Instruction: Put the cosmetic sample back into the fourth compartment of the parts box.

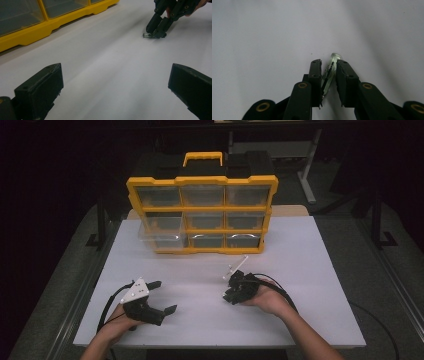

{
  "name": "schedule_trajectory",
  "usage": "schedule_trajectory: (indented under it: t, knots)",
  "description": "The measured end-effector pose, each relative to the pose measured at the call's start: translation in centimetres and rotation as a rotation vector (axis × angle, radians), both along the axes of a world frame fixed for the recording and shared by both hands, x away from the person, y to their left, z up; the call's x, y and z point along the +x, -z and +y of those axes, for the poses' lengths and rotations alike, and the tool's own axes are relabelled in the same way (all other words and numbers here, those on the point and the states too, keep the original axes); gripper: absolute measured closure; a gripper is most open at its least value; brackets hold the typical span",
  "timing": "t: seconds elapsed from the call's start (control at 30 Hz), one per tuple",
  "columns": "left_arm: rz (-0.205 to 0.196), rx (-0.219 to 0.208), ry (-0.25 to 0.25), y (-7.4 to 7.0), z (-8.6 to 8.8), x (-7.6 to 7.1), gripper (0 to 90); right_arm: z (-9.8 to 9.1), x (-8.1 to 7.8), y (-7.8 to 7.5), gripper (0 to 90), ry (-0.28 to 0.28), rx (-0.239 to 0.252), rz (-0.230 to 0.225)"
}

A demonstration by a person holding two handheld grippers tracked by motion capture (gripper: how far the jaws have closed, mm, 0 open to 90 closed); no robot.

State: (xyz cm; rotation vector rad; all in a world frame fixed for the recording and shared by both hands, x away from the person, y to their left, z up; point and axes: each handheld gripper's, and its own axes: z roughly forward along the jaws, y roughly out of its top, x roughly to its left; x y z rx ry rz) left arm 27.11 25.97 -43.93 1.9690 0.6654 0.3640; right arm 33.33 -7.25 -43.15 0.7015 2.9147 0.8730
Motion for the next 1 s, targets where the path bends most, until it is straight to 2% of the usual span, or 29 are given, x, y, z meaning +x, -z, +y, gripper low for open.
schedule_trajectory:
  t: [0.3,0.53,0.7,1.0]
  knots:
    - [-0.001,0.002,0.004,-0.03,-0.03,-0.07,0.1,0.04,-0.09,0.01,78.6,-0.008,-0.022,-0.025]
    - [0.003,-0.004,0.005,0.02,-0.1,-0.07,0.1,-0.07,0.02,0.04,79.1,-0.015,-0.017,-0.024]
    - [-0.002,0.008,0.011,0.08,-0.13,-0.11,0.1,-0.11,0.12,0.04,79.6,-0.014,-0.013,-0.014]
    - [0.003,-0.003,0.008,-0.04,-0.12,-0.1,0.1,-0.38,0.38,-0.68,79.6,-0.019,0.027,-0.013]
